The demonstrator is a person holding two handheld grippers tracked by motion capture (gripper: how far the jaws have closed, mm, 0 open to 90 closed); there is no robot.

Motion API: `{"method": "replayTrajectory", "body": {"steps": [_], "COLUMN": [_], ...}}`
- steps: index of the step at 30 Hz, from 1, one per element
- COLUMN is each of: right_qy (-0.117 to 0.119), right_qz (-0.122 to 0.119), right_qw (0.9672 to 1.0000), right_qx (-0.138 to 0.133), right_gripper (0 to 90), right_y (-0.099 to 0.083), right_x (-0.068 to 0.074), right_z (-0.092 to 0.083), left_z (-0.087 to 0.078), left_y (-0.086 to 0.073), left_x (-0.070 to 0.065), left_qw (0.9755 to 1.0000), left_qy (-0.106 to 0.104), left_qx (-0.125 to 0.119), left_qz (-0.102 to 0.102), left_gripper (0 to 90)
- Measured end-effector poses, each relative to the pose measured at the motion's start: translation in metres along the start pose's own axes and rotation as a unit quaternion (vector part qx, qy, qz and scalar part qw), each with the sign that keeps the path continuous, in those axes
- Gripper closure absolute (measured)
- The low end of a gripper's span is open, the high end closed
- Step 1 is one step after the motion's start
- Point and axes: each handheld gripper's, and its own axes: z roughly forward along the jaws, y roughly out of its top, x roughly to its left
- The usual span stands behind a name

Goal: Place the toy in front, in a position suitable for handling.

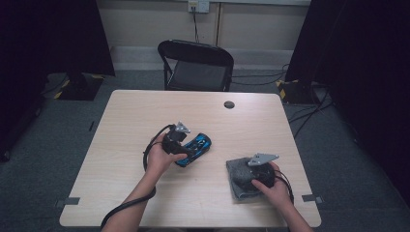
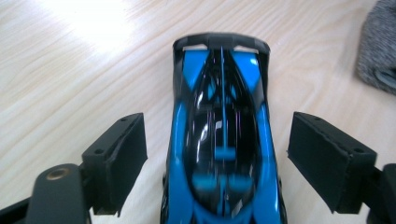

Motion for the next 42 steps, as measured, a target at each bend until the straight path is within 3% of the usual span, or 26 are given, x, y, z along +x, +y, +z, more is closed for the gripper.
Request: {"method": "replayTrajectory", "body": {"steps": [2,6,8,14,27,32,37,42], "right_qy": [-0.001,-0.001,-0.002,-0.003,-0.003,-0.006,-0.025,-0.041], "right_qz": [0.001,0.001,0.002,0.001,-0.001,-0.001,-0.009,0.007], "right_qw": [1.0000,1.0000,1.0000,1.0000,1.0000,1.0000,0.9996,0.9991], "right_qx": [0.002,0.004,0.004,0.002,0.002,0.004,0.011,0.002], "right_gripper": [13.3,13.2,13.2,13.2,13.2,13.4,15.2,16.6], "right_y": [0.000,0.001,0.001,0.001,0.000,0.001,0.007,0.009], "right_x": [0.000,0.001,0.001,0.001,0.001,0.002,0.007,0.017], "right_z": [0.000,0.000,0.000,0.000,0.000,0.000,-0.005,-0.020], "left_z": [-0.005,-0.011,-0.009,0.002,0.005,0.005,0.006,0.006], "left_y": [-0.009,-0.027,-0.033,-0.043,-0.058,-0.060,-0.060,-0.060], "left_x": [0.001,-0.003,-0.005,-0.008,-0.003,-0.002,-0.002,-0.002], "left_qw": [1.0000,0.9997,0.9994,0.9986,0.9996,0.9992,0.9993,0.9993], "left_qy": [-0.009,-0.004,-0.001,0.010,0.005,-0.003,-0.002,-0.001], "left_qx": [0.000,-0.001,0.008,0.004,-0.016,-0.025,-0.025,-0.025], "left_qz": [-0.004,0.024,0.034,0.051,0.021,0.030,0.028,0.028], "left_gripper": [16.8,16.0,15.7,16.6,15.4,13.4,12.2,12.2]}}
